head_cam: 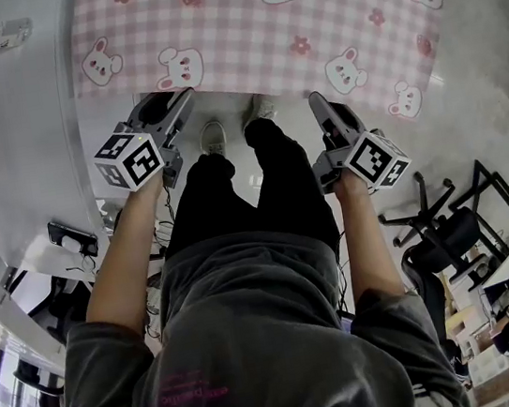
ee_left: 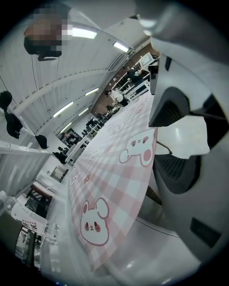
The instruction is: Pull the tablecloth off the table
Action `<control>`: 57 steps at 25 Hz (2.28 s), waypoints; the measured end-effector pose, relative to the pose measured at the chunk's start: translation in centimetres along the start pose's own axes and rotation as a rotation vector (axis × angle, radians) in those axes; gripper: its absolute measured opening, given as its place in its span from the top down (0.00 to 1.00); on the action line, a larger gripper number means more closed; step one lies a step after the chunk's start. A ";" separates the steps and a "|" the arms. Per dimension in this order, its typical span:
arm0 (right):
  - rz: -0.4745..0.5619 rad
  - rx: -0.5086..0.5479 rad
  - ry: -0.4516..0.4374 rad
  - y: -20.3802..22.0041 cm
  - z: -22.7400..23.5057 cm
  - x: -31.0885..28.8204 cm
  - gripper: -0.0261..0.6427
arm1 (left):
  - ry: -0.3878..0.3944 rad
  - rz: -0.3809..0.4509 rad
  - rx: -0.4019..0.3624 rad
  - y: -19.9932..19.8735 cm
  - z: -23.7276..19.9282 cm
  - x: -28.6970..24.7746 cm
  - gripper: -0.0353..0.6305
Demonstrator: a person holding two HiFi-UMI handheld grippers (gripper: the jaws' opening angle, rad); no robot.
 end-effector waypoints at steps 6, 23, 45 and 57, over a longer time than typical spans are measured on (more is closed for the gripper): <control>-0.018 -0.017 0.002 -0.1 0.3 -0.5 0.65 | 0.000 0.001 0.071 -0.2 -0.3 -0.4 0.68; -0.046 -0.034 0.031 -0.5 0.6 -0.6 0.79 | 0.018 0.001 0.216 -0.1 -0.9 -1.0 0.83; 0.063 0.029 -0.012 -1.0 -1.8 0.9 0.95 | 0.117 0.107 0.190 -1.5 0.7 0.2 0.94; 0.200 0.082 -0.077 -0.7 -2.3 1.5 0.95 | 0.190 0.195 0.105 -1.6 0.6 0.3 0.94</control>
Point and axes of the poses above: the fingertips, and each gripper's own axes: x backward along the fingers, z to its right, y out of its underside, the point moved 8 cm from there along x, backward along the fingers, and after that the axes turned 7 degrees about -x, right-handed, at the moved point
